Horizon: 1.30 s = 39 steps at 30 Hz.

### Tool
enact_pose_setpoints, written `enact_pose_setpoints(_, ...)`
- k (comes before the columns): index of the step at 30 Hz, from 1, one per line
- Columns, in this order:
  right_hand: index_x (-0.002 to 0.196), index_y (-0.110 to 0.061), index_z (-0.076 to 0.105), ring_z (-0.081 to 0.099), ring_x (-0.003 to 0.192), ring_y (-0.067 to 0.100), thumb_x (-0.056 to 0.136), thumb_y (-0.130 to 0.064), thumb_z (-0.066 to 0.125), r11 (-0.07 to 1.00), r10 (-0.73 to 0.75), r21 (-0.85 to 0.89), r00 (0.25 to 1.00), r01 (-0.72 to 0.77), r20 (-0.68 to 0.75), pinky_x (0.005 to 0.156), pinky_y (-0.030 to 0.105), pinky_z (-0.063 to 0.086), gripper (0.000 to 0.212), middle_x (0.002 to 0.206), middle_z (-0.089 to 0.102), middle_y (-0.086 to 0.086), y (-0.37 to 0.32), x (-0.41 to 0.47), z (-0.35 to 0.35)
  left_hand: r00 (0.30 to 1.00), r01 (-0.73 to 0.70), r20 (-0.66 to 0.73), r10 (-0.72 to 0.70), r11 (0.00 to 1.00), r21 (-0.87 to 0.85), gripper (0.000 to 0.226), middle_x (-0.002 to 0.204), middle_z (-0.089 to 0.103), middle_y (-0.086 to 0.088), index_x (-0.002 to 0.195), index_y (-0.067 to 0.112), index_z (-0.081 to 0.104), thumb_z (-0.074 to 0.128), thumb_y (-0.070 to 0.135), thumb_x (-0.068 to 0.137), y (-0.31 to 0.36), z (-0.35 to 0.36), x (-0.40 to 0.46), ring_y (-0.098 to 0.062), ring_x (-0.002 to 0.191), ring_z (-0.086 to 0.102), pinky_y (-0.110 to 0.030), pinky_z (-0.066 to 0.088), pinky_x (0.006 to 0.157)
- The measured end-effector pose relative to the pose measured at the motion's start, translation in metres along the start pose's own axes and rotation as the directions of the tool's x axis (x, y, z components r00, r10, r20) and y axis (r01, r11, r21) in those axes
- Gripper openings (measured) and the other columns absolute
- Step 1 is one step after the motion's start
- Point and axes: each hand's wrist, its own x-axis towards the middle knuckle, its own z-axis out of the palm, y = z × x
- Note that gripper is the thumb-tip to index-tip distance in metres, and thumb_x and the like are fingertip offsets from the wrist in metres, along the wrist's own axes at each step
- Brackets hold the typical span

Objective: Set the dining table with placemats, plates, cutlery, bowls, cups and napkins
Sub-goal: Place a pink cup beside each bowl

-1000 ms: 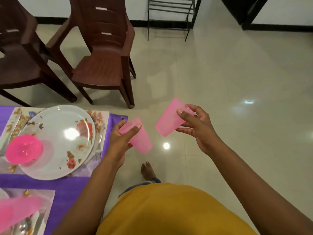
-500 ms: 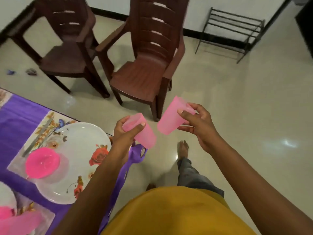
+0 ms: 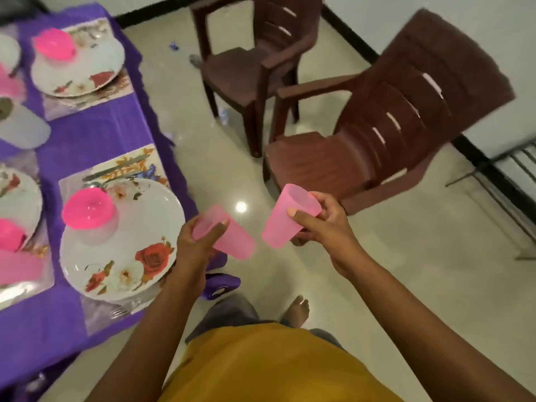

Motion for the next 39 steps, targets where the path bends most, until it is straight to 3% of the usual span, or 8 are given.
enact_pose_setpoints(3, 0.125, -0.028, 0.058, 0.07, 0.108, 0.022, 0.078, -0.031, 0.089, 0.997, -0.027, -0.064, 0.994, 0.034, 0.108, 0.075, 0.033, 0.061, 0.057, 0.122, 0.069, 0.004, -0.018, 0.031, 0.017, 0.991, -0.017, -0.132, 0.008, 0.997, -0.073, 0.088, 0.14, 0.058, -0.003, 0.142, 0.029, 0.052, 0.09, 0.045, 0.065, 0.005, -0.003, 0.005, -0.03, 0.124, 0.061, -0.049, 0.06, 0.096)
enact_pose_setpoints(7, 0.127, -0.028, 0.057, 0.068, 0.115, 0.021, 0.083, -0.028, 0.086, 0.989, -0.034, -0.133, 0.969, 0.069, 0.245, 0.086, 0.042, 0.063, 0.052, 0.128, 0.066, 0.001, -0.036, 0.07, 0.054, 0.966, -0.036, -0.26, -0.008, 0.986, -0.165, 0.076, 0.141, 0.056, -0.005, 0.143, 0.028, 0.052, 0.089, 0.035, 0.077, 0.008, -0.024, 0.02, -0.031, 0.124, 0.06, -0.04, 0.063, 0.087)
enact_pose_setpoints(15, 0.132, -0.028, 0.058, 0.067, 0.117, 0.02, 0.079, -0.035, 0.088, 0.968, -0.024, -0.222, 0.921, 0.119, 0.389, 0.084, 0.044, 0.064, 0.061, 0.13, 0.065, 0.0, -0.068, 0.118, 0.134, 0.908, -0.051, -0.412, -0.079, 0.954, -0.294, 0.064, 0.138, 0.059, -0.008, 0.14, 0.029, 0.052, 0.085, 0.029, 0.085, 0.026, -0.068, 0.046, -0.031, 0.117, 0.064, -0.044, 0.062, 0.085)
enact_pose_setpoints(19, 0.123, -0.038, 0.058, 0.066, 0.112, 0.014, 0.081, -0.034, 0.087, 0.939, -0.044, -0.283, 0.885, 0.195, 0.464, 0.085, 0.039, 0.063, 0.051, 0.124, 0.066, -0.009, -0.083, 0.141, 0.187, 0.871, -0.103, -0.49, -0.044, 0.958, -0.269, 0.061, 0.125, 0.062, 0.0, 0.139, 0.027, 0.053, 0.083, 0.026, 0.087, 0.032, -0.092, 0.051, -0.015, 0.101, 0.064, -0.027, 0.058, 0.063)
enact_pose_setpoints(25, 0.13, -0.027, 0.058, 0.072, 0.107, 0.019, 0.076, -0.03, 0.09, 0.927, -0.06, -0.253, 0.774, 0.278, 0.63, 0.084, 0.043, 0.064, 0.063, 0.122, 0.069, -0.004, -0.113, 0.161, 0.275, 0.777, -0.164, -0.622, -0.094, 0.924, -0.345, 0.068, 0.111, 0.061, 0.02, 0.142, 0.03, 0.052, 0.085, 0.03, 0.083, 0.036, -0.123, 0.045, -0.025, 0.118, 0.06, -0.051, 0.054, 0.102)
enact_pose_setpoints(30, 0.129, -0.025, 0.058, 0.072, 0.108, 0.023, 0.06, -0.041, 0.094, 0.884, -0.1, -0.258, 0.696, 0.39, 0.711, 0.092, 0.05, 0.061, 0.08, 0.122, 0.069, 0.001, -0.121, 0.196, 0.372, 0.652, -0.234, -0.734, -0.189, 0.871, -0.432, 0.061, 0.112, 0.062, 0.016, 0.141, 0.025, 0.053, 0.083, 0.021, 0.087, 0.044, -0.138, 0.044, -0.015, 0.108, 0.064, -0.045, 0.059, 0.093)
enact_pose_setpoints(35, 0.135, -0.019, 0.055, 0.066, 0.099, 0.003, 0.071, -0.026, 0.095, 0.785, -0.097, -0.257, 0.52, 0.564, 0.849, 0.083, 0.023, 0.057, 0.076, 0.125, 0.065, 0.001, -0.108, 0.223, 0.463, 0.472, -0.276, -0.821, -0.321, 0.831, -0.483, 0.06, 0.11, 0.062, 0.022, 0.14, 0.025, 0.056, 0.084, 0.019, 0.086, 0.044, -0.145, 0.05, -0.01, 0.104, 0.065, -0.047, 0.06, 0.092)
enact_pose_setpoints(39, 0.138, -0.024, 0.053, 0.065, 0.106, 0.012, 0.07, -0.029, 0.094, 0.674, -0.036, -0.235, 0.349, 0.7, 0.936, 0.092, 0.031, 0.058, 0.08, 0.125, 0.064, -0.005, -0.095, 0.242, 0.516, 0.333, -0.33, -0.844, -0.422, 0.786, -0.523, 0.06, 0.111, 0.064, 0.018, 0.138, 0.023, 0.056, 0.084, 0.017, 0.085, 0.047, -0.139, 0.057, -0.015, 0.106, 0.066, -0.045, 0.06, 0.088)
